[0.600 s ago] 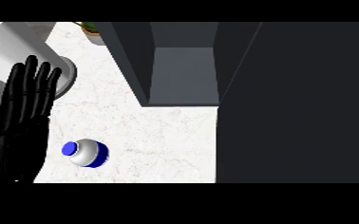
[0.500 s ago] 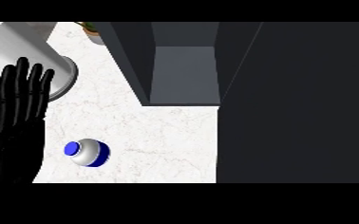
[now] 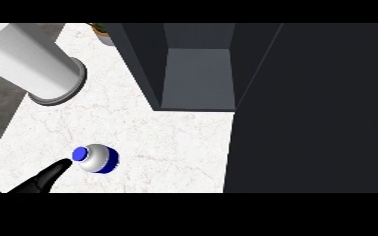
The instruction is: Pick up the bottled water, place it into the cabinet and close the cabinet
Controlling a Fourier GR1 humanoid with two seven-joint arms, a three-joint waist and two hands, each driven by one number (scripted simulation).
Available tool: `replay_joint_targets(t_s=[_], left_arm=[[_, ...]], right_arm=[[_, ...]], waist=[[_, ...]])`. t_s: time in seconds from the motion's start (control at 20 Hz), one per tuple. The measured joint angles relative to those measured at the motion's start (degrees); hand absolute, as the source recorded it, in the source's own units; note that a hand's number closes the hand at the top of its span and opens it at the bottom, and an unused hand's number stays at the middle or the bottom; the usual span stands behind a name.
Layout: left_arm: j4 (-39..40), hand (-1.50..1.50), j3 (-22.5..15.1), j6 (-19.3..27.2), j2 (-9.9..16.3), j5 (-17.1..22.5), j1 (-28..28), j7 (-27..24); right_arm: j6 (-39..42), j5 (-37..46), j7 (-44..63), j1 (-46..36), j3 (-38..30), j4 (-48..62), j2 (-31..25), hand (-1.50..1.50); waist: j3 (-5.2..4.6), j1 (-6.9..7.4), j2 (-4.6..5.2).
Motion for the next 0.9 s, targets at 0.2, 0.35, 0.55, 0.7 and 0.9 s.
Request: replay_joint_targets(t_s=[0.2, 0.35, 0.55, 0.7, 0.9], left_arm=[[-6.53, -1.5, -8.28, 8.43, -0.17, -5.53, 6.23, 4.12], [-7.14, -1.5, -13.67, 12.39, -0.03, -6.86, 9.4, 6.54], [-7.28, -1.5, -19.79, 15.87, 0.13, -7.94, 13.17, 6.49], [-7.35, -1.5, -22.83, 17.8, 0.69, -8.64, 15.4, 7.01], [-7.14, -1.5, -26.06, 20.26, 1.5, -9.53, 17.27, 6.3]], right_arm=[[0.07, -0.36, 3.83, 2.76, 3.42, -5.66, 0.27, -1.5], [-0.66, 0.98, 6.79, 4.28, 6.81, -9.27, 0.79, -1.5], [-2.0, 3.66, 9.38, 5.61, 10.98, -12.57, 1.63, -1.5], [-2.98, 4.48, 10.56, 5.76, 13.55, -12.98, 2.15, -1.5], [-4.3, 4.92, 11.13, 6.56, 15.89, -13.39, 2.36, -1.5]], waist=[[0.07, -0.41, 0.15], [0.11, -0.51, 0.22], [0.13, -0.52, 0.21], [0.15, -0.52, 0.24], [0.17, -0.74, 0.19]])
